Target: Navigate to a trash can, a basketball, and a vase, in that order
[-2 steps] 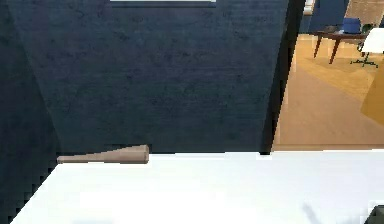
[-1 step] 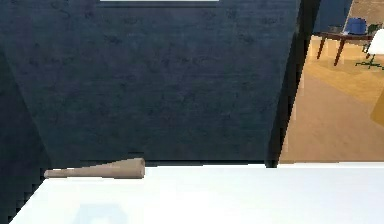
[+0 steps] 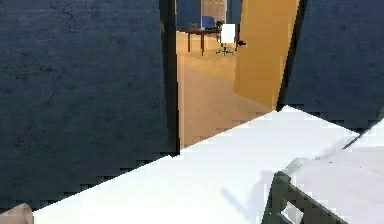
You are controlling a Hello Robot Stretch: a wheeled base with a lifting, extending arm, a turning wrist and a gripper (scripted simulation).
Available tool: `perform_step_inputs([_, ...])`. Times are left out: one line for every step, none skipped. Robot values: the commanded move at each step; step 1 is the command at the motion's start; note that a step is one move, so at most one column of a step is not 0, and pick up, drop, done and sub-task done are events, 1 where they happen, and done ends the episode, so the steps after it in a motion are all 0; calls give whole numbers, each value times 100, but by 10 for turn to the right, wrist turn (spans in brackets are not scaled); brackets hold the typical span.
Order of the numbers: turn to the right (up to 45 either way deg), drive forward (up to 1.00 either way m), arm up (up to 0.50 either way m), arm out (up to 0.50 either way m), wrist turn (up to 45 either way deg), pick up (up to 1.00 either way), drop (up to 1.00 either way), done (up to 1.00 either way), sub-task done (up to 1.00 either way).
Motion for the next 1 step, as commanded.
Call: perform_step_inputs([0, 75, 0, 0, 0, 0, 0, 0, 0])
